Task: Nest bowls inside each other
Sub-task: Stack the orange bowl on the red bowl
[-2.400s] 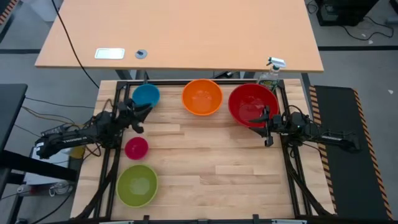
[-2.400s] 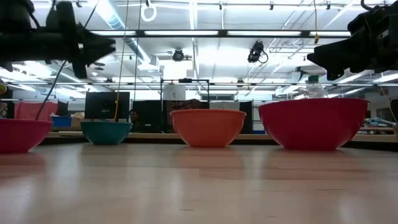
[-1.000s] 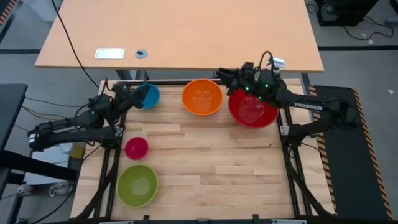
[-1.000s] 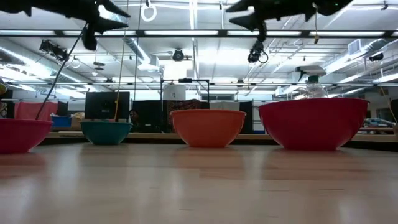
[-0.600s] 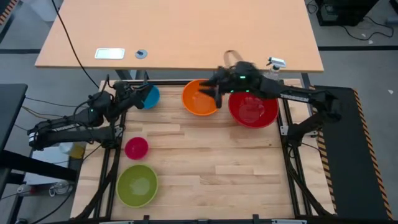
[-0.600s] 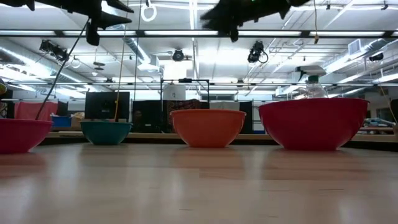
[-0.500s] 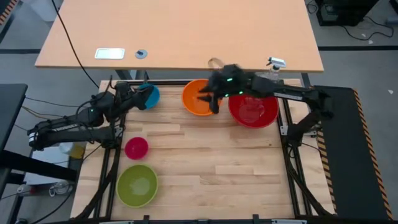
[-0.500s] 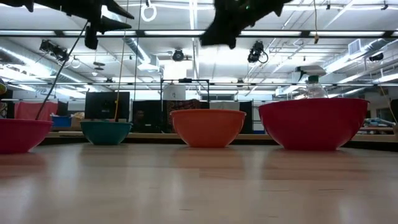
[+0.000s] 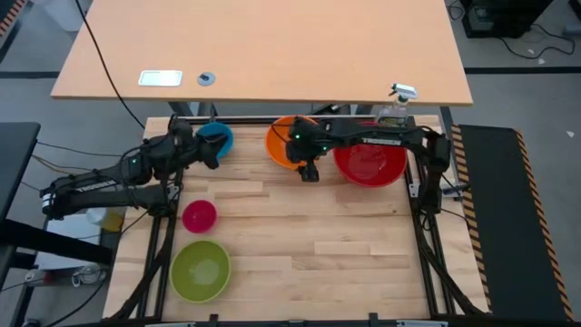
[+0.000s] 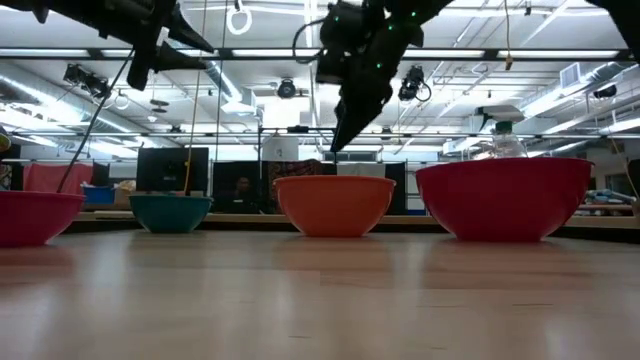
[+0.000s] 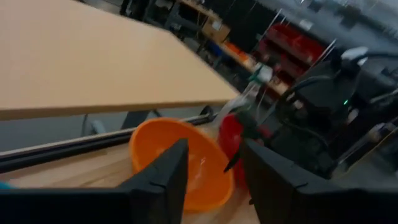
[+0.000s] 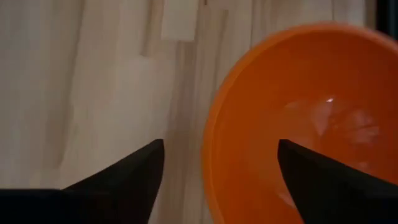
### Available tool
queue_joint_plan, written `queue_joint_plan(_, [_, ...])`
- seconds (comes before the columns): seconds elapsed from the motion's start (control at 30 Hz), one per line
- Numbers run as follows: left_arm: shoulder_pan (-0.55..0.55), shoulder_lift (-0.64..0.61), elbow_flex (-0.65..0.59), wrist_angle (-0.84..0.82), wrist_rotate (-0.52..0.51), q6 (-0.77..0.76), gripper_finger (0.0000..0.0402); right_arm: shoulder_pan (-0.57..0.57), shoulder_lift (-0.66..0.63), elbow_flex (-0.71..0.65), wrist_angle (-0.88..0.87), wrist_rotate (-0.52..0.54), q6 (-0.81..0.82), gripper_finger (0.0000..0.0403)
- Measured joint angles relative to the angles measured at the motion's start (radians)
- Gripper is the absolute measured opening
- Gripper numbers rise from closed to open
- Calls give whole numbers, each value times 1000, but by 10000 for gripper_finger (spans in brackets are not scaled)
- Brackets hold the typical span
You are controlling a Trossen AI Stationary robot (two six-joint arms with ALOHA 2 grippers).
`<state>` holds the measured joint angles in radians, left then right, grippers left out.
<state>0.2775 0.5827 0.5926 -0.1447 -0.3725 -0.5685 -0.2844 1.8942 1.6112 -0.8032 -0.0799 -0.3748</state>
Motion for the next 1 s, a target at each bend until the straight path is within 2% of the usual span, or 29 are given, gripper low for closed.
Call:
queue_joint_plan(0.13, [0, 2, 0, -77, 1, 65, 224, 11, 53, 0, -8, 60, -27, 333])
queue_joint_plan(0.3, [0, 7, 0, -104, 11, 180, 263, 16, 115, 0, -3, 113, -45, 305])
queue_joint_plan(0.5, [0, 6, 0, -98, 12, 300, 265, 21, 171, 0, 5, 118, -45, 234])
queue_joint_plan(0.8, [0, 6, 0, -92, 12, 322, 265, 23, 199, -1, 40, 118, -57, 110])
queue_joint_plan(1.0, [0, 6, 0, -78, 12, 321, 265, 40, 193, -1, 32, 128, -140, 48])
